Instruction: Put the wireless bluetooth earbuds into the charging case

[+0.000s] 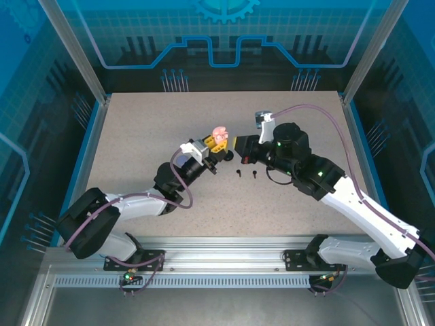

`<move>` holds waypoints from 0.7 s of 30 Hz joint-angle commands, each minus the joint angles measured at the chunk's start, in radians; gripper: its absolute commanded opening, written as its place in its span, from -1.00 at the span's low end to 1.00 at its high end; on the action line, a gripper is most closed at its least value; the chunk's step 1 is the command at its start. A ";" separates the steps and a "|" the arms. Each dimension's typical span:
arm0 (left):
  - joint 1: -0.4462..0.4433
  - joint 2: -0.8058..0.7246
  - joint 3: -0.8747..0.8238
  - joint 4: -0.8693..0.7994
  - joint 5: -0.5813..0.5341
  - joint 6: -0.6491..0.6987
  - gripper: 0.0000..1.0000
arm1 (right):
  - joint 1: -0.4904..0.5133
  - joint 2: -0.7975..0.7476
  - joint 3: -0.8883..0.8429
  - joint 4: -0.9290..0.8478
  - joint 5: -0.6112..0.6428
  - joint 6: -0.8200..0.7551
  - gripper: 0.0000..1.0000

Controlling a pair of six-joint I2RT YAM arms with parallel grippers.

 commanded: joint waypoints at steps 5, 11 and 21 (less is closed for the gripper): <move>-0.007 -0.023 -0.008 0.004 0.029 -0.010 -1.00 | 0.050 0.073 0.063 0.011 -0.045 -0.009 -1.00; -0.007 -0.029 -0.005 0.000 0.032 -0.008 -1.00 | 0.044 0.086 0.051 0.005 -0.018 -0.009 -1.00; -0.007 -0.034 -0.006 0.004 0.042 -0.018 -1.00 | -0.037 0.066 0.015 -0.008 -0.005 0.005 -1.00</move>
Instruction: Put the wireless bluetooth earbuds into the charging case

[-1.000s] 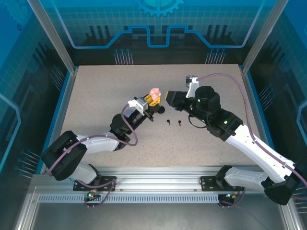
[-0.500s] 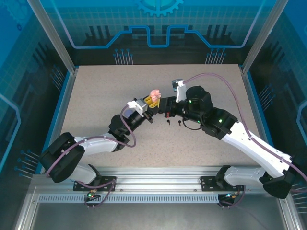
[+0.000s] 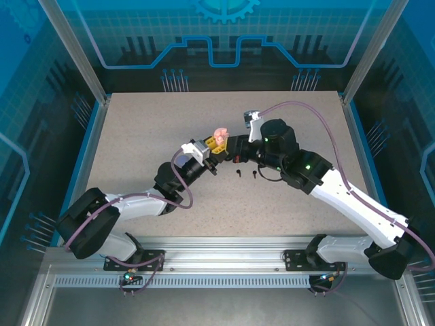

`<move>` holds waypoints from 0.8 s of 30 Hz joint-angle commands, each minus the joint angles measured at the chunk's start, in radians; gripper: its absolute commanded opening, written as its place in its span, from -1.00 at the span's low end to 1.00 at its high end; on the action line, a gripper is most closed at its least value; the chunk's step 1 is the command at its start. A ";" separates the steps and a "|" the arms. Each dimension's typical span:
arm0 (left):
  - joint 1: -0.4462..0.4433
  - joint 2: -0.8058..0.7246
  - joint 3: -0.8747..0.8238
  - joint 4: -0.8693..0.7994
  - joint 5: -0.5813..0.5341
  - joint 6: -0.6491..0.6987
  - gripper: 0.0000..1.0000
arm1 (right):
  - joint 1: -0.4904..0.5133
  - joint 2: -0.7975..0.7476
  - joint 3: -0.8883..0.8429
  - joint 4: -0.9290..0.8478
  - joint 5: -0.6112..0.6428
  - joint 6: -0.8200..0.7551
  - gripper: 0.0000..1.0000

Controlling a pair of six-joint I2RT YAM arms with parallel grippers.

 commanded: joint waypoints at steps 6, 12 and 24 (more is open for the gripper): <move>-0.006 -0.041 -0.006 0.018 0.021 -0.017 -1.00 | -0.073 -0.001 -0.006 0.001 -0.012 0.010 -1.00; -0.007 -0.042 -0.007 0.018 0.023 -0.020 -1.00 | -0.089 0.032 0.042 0.002 -0.039 0.005 -1.00; -0.007 -0.072 -0.075 0.020 0.051 -0.032 -1.00 | -0.110 0.035 0.123 -0.078 -0.004 -0.040 -1.00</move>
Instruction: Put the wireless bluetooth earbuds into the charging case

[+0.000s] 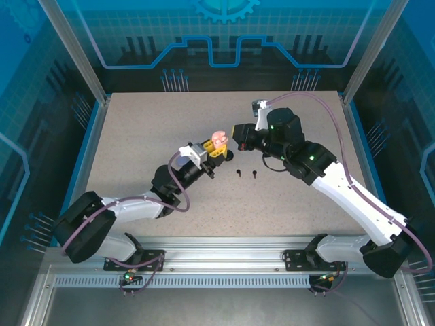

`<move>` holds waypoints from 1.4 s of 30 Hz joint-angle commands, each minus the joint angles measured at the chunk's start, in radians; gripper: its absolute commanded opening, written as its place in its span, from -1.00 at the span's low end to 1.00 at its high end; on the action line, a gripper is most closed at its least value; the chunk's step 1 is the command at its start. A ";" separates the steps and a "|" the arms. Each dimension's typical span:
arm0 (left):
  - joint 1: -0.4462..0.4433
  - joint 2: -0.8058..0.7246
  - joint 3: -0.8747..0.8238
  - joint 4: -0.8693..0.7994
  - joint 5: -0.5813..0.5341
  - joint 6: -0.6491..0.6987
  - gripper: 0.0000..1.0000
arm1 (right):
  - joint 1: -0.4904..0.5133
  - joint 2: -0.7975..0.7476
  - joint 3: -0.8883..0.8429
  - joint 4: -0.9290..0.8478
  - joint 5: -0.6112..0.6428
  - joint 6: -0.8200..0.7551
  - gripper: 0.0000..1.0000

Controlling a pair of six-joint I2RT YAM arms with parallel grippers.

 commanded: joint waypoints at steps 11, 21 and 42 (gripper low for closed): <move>-0.007 -0.037 -0.039 -0.065 0.173 0.041 -1.00 | -0.045 0.255 0.313 -0.209 -0.120 -0.105 -1.00; -0.003 -0.046 0.003 -0.119 0.177 0.071 -1.00 | -0.064 0.371 0.381 -0.293 -0.200 -0.141 -1.00; 0.051 0.001 0.069 -0.127 0.187 0.006 -1.00 | -0.038 0.042 0.088 -0.260 -0.125 -0.098 -1.00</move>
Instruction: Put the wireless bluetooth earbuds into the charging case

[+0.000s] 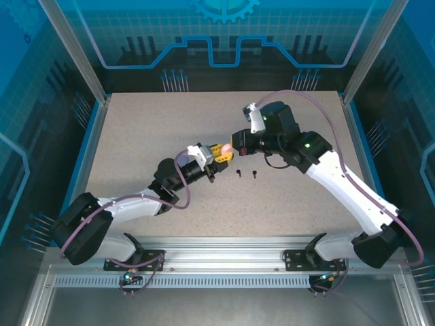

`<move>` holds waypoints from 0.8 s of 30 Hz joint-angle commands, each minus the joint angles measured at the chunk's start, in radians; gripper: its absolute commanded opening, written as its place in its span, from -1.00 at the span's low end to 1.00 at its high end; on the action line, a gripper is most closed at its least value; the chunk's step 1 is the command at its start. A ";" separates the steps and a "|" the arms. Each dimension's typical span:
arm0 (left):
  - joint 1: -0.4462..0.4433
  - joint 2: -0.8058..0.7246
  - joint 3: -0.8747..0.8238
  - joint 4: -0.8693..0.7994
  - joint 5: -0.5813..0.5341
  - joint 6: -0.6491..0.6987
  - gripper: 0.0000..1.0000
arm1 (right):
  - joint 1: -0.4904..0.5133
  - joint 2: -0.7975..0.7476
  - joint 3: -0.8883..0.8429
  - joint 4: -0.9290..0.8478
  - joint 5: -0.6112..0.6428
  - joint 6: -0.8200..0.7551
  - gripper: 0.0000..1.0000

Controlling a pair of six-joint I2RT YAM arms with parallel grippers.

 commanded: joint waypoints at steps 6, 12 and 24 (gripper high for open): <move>0.020 0.032 -0.012 0.099 -0.061 -0.098 -1.00 | -0.052 -0.119 -0.076 0.029 0.138 0.091 -0.67; 0.094 0.031 -0.026 -0.002 -0.098 -0.274 -1.00 | -0.072 -0.168 -0.196 0.065 0.147 0.125 -0.30; 0.157 0.045 0.119 -0.637 -0.116 -0.453 -1.00 | -0.046 -0.294 -0.535 0.185 0.188 0.248 0.35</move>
